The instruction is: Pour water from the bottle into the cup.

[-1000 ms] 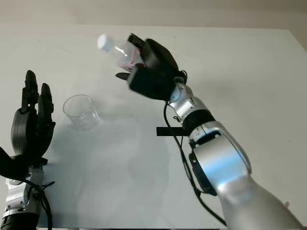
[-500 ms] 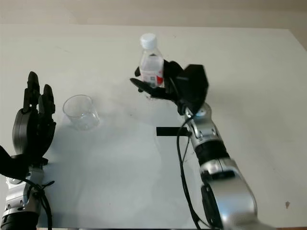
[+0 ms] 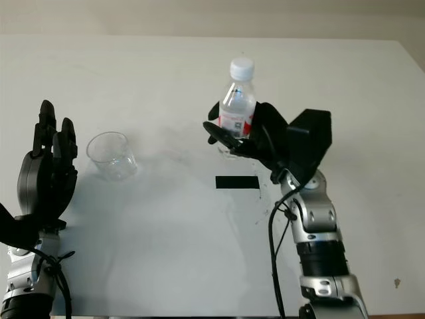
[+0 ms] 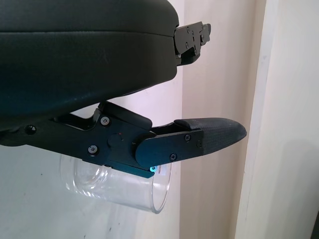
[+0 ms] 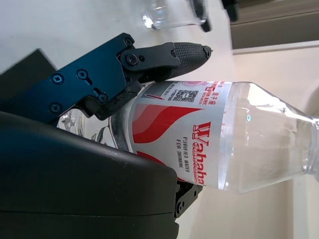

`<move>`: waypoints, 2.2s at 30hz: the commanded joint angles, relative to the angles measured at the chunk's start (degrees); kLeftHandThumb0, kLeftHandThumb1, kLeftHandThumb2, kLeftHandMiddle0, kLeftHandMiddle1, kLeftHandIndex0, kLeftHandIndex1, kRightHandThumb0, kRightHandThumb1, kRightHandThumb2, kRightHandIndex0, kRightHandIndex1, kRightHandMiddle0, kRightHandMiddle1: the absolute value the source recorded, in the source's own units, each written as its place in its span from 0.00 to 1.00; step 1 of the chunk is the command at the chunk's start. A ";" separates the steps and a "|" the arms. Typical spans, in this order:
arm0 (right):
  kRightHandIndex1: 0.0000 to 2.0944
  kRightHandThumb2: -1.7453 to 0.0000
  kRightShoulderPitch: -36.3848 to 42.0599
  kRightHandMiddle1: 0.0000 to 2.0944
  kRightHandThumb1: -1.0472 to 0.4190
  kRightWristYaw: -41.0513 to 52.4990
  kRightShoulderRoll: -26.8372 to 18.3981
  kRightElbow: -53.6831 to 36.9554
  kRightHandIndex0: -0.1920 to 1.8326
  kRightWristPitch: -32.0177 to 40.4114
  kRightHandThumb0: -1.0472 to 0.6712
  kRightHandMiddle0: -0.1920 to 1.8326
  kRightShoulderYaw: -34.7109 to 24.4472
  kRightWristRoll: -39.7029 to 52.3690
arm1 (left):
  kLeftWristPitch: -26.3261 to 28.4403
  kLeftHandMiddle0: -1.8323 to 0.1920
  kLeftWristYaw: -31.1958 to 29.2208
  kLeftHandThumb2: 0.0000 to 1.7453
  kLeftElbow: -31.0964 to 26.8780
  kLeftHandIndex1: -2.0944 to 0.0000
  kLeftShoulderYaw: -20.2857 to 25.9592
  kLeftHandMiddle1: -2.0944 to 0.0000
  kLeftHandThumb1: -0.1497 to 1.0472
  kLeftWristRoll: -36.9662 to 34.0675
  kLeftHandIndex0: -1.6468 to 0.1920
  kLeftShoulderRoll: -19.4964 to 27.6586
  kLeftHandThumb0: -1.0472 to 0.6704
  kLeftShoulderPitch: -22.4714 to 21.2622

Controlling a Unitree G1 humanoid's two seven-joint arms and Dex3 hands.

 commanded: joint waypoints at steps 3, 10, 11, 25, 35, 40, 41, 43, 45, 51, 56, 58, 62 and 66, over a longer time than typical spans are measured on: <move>1.00 0.71 3.11 1.00 0.00 -0.36 -0.04 -1.99 0.56 -3.43 0.37 0.41 0.46 -1.15 | 0.52 1.00 -0.19 0.33 0.57 1.00 0.02 1.00 1.00 -0.41 1.00 -0.70 0.17 2.29; 1.00 0.70 5.18 1.00 0.00 -1.60 0.39 -1.54 0.57 -5.13 0.36 0.41 1.80 -3.32 | -0.27 1.00 -0.77 0.33 0.99 1.00 0.39 1.00 1.00 -0.78 1.00 -0.67 0.18 2.18; 1.00 0.71 5.47 1.00 0.00 -1.85 0.56 -1.37 0.58 -5.12 0.36 0.41 1.81 -3.39 | -0.50 1.00 -0.93 0.33 1.22 1.00 0.52 1.00 1.00 -0.91 1.00 -0.67 0.18 2.10; 1.00 0.71 7.75 1.00 0.00 -2.66 1.65 1.48 0.57 -6.31 0.35 0.42 2.19 -4.08 | -0.63 1.00 -1.25 0.34 1.01 1.00 0.65 1.00 1.00 -0.69 1.00 -0.33 0.18 2.27; 1.00 0.72 7.97 1.00 0.00 -3.52 2.63 5.40 0.57 -9.41 0.33 0.42 2.50 -4.70 | -1.04 1.00 -0.87 0.33 1.24 1.00 0.98 1.00 1.00 -0.37 1.00 -0.20 0.18 2.12; 1.00 0.76 8.14 1.00 0.00 -2.55 3.19 6.51 0.52 -10.48 0.31 0.38 2.00 -3.05 | -0.72 1.00 -1.20 0.33 1.16 1.00 1.01 1.00 1.00 -0.55 1.00 0.06 0.18 2.08; 1.00 0.79 8.23 1.00 0.00 -2.39 3.27 6.62 0.49 -10.79 0.30 0.34 1.92 -2.77 | -0.79 1.00 -1.21 0.33 1.32 1.00 1.08 1.00 1.00 -0.58 1.00 0.09 0.18 1.98; 1.00 0.81 8.54 1.00 0.00 -2.21 3.53 6.78 0.43 -11.58 0.28 0.28 1.56 -2.18 | -1.17 1.00 -1.30 0.33 1.72 1.00 1.15 1.00 1.00 -0.51 1.00 0.16 0.18 1.78; 1.00 0.85 8.89 1.00 0.00 -1.98 3.90 7.03 0.33 -12.25 0.28 0.19 0.98 -1.28 | -1.14 1.00 -1.32 0.33 1.70 1.00 1.14 1.00 1.00 -0.59 1.00 0.16 0.18 1.68; 0.97 0.93 10.05 0.94 0.00 0.13 3.16 7.75 0.10 -14.14 0.27 0.05 -0.15 0.64 | -1.42 1.00 -1.26 0.33 1.98 1.00 1.18 1.00 1.00 -0.63 1.00 0.15 0.18 1.47; 0.62 0.97 10.91 0.65 0.02 5.37 1.06 7.84 0.03 -15.89 0.28 0.02 -0.99 2.64 | -0.91 1.00 -0.99 0.33 1.49 1.00 1.05 1.00 1.00 -0.58 1.00 0.17 0.18 1.60; 0.37 0.97 11.09 0.42 0.01 7.50 -0.49 8.13 0.06 -17.69 0.27 0.05 -0.78 1.99 | -0.98 1.00 -1.04 0.33 1.82 1.00 1.14 1.00 1.00 -0.68 1.00 0.21 0.18 1.44; 0.08 0.97 11.30 0.12 0.05 8.59 -1.56 8.49 0.09 -19.04 0.26 0.07 -0.94 1.70 | -0.86 1.00 -0.92 0.33 1.84 1.00 1.08 1.00 1.00 -0.65 1.00 0.12 0.18 1.27; 0.03 0.97 11.34 0.06 0.06 8.18 -1.78 9.52 0.06 -20.39 0.25 0.03 -1.08 1.07 | -0.80 1.00 -0.72 0.33 1.75 1.00 0.92 1.00 1.00 -0.31 1.00 0.21 0.18 1.32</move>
